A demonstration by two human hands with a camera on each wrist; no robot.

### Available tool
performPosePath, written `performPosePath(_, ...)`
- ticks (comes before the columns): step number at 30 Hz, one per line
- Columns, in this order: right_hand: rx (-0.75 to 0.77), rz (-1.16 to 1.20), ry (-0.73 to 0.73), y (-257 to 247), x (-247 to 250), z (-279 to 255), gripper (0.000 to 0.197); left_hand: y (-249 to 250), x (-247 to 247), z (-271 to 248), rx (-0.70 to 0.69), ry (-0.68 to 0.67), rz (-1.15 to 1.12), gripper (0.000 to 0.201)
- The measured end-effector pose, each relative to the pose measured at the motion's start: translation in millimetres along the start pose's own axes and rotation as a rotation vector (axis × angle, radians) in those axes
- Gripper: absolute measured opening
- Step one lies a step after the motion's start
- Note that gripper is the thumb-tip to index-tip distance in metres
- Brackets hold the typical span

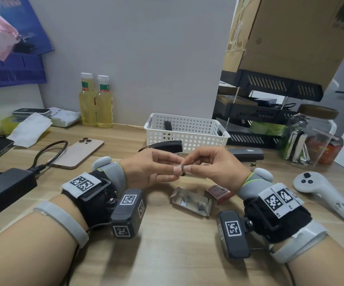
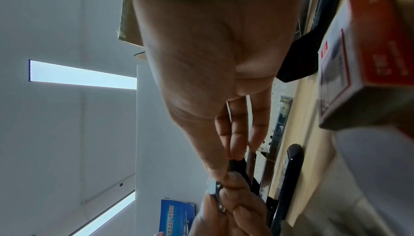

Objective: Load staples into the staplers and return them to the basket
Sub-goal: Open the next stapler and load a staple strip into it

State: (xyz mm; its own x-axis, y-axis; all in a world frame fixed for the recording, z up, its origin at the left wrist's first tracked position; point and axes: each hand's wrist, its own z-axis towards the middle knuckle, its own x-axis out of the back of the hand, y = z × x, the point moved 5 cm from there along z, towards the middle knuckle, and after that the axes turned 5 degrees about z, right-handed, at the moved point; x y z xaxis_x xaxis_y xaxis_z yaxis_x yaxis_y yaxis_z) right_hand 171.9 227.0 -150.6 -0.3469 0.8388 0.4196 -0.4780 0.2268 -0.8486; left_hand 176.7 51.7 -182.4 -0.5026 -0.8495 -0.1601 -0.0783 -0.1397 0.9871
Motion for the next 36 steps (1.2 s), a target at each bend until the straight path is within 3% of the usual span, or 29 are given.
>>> performPosePath(6,-0.018,0.191,0.171,3,8,1,0.002,-3,2,-1,0.018,0.026,0.091,0.036)
performPosePath(16,-0.164,0.154,0.375,24,25,13,0.011,-12,9,2,0.048,0.079,0.099,0.021)
performPosePath(26,-0.185,0.148,0.388,20,21,20,0.016,-12,8,3,0.033,0.086,0.135,0.019)
performPosePath(36,-0.212,0.135,0.336,19,17,16,0.045,-13,8,4,0.034,0.084,0.16,0.017)
